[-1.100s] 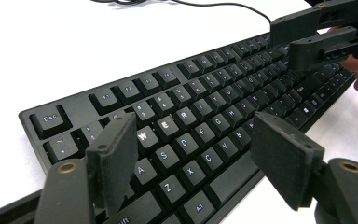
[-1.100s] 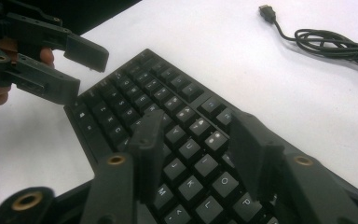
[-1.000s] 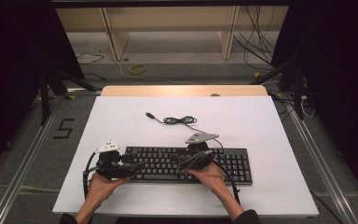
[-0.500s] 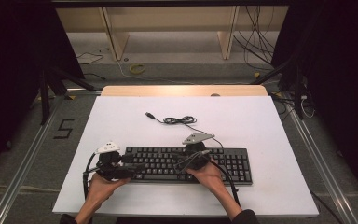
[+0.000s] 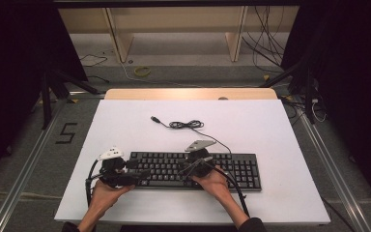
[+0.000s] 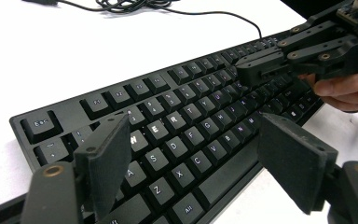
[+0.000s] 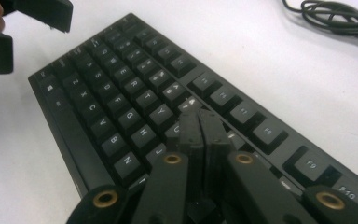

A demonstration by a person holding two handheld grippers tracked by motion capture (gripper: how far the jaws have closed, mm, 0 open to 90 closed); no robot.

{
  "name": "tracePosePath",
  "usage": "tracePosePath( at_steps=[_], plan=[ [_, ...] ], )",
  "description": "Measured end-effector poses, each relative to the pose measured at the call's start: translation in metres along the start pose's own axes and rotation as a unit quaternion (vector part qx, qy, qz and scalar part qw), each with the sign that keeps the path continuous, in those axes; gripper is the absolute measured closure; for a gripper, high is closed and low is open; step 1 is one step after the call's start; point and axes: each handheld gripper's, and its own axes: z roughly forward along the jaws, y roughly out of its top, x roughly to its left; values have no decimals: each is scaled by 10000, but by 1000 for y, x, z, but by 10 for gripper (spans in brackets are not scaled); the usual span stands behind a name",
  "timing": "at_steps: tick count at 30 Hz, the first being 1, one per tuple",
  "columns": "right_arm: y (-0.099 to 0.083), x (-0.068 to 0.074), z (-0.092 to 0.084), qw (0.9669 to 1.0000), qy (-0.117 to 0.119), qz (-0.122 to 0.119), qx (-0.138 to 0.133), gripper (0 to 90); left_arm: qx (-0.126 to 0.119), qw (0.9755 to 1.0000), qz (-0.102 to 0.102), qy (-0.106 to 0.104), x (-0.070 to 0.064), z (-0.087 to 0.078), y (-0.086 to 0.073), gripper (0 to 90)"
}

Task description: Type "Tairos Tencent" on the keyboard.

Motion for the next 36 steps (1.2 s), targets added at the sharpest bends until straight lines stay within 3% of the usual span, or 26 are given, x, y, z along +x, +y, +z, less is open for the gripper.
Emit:
tracePosePath(
  at_steps=[16,23,27,31,36],
  plan=[
    [-4,1,12,9996,-117,-20,247,900,13,10000,5,10,1,1,0,258],
    [-4,1,13,9997,-125,-12,228,900,25,10000,8,30,1,2,0,261],
    [-4,-1,9,9998,-61,139,126,900,30,10000,1,32,2,3,1,264],
    [-2,-4,-2,9995,10,280,-162,840,50,10000,27,43,3,4,1,269],
    [-1,-4,-9,9992,122,260,-294,753,57,10000,38,55,2,5,2,272]
  ],
)
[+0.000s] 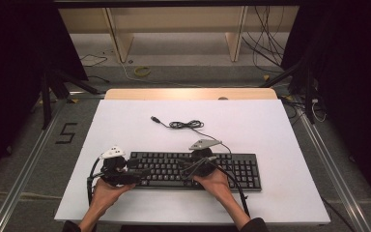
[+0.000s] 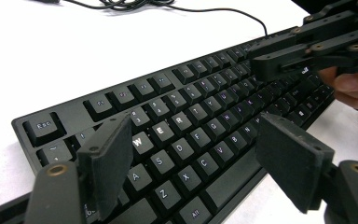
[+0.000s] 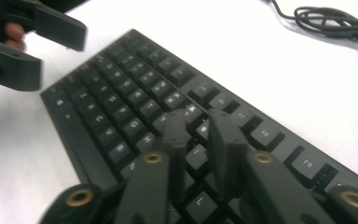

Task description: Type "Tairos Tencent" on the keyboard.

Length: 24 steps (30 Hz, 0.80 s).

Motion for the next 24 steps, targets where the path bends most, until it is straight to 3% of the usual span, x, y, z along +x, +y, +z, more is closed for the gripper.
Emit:
tracePosePath(
  at_steps=[6,14,24],
  plan=[
    [0,0,-5,9998,149,94,-92,600,2,10000,-20,12,2,1,1,275],
    [-1,0,-11,9997,190,120,-125,482,17,10000,-9,26,3,4,3,292],
    [-3,3,-21,9995,215,38,-213,391,133,9999,80,-32,2,12,8,425]
  ],
)
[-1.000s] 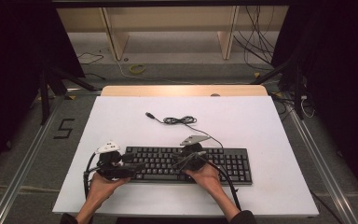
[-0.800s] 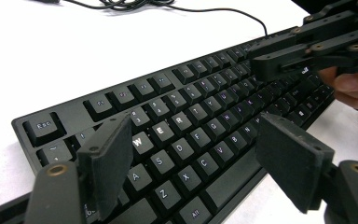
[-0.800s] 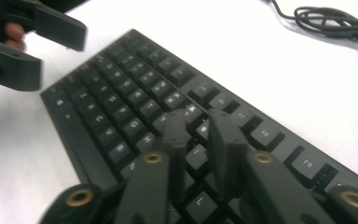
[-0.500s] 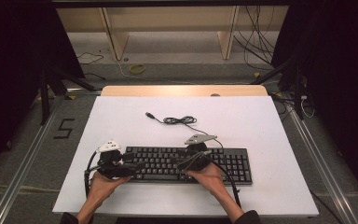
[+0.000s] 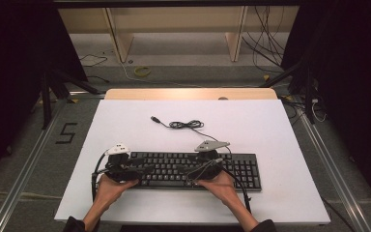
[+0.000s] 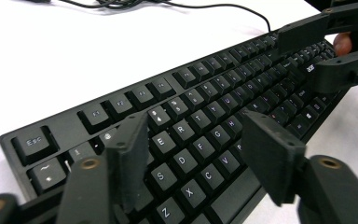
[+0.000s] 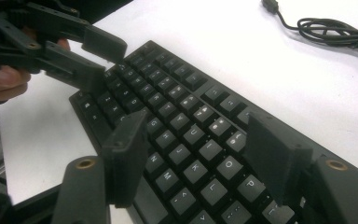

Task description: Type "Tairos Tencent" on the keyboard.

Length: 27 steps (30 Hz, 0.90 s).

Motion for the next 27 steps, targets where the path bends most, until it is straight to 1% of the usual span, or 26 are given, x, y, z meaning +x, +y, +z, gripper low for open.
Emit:
tracePosePath(
  at_steps=[2,8,11,14,16,17,18,21,22,23,27],
  plan=[
    [0,0,-1,10000,-2,3,-12,384,29,10000,12,-20,0,2,2,440],
    [-3,1,-9,10000,-18,-10,-79,367,169,9998,109,-61,-1,13,6,525],
    [-5,0,-14,9999,-29,13,-126,362,210,9997,124,-49,-1,17,7,554],
    [-7,-1,-17,9999,-32,24,-129,355,258,9995,198,-46,-1,21,9,595],
    [-8,-2,-19,9999,-43,23,-136,348,306,9991,274,-44,-1,24,10,630],
    [-9,-2,-20,9999,-41,41,-133,346,310,9991,279,-40,-2,25,10,655],
    [-9,-2,-20,9999,-40,47,-137,344,349,9988,340,-21,-2,26,10,674],
    [-10,-2,-22,9998,-42,54,-160,336,412,9982,424,44,-2,28,10,749],
    [-10,-2,-22,9998,-36,55,-173,334,435,9981,443,45,-2,29,10,797],
    [-10,-2,-22,9998,-36,55,-173,334,444,9979,474,53,-2,30,10,797],
    [-11,-1,-22,9998,-41,36,-172,330,473,9974,541,36,-5,32,11,876]
  ],
)
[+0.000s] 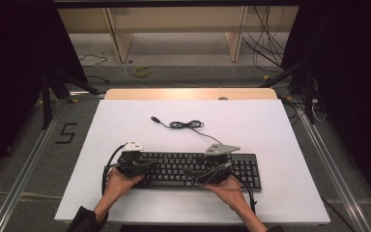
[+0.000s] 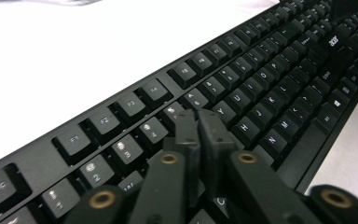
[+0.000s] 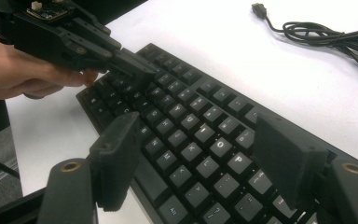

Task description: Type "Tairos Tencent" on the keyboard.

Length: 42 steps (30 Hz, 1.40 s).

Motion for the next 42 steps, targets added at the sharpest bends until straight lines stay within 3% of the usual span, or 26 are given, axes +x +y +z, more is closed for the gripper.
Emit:
tracePosePath(
  at_steps=[9,27,39,42],
  plan=[
    [0,0,-1,10000,-2,-13,-3,327,157,9998,129,84,-2,7,3,892],
    [1,-1,-2,10000,-19,-10,-36,324,322,9993,119,167,-1,12,1,892],
    [1,-1,-3,10000,-36,-15,-40,324,287,9995,-3,122,0,9,1,890],
    [1,-1,-2,10000,-37,-12,-35,324,255,9996,-45,96,-1,8,2,852]
  ],
)
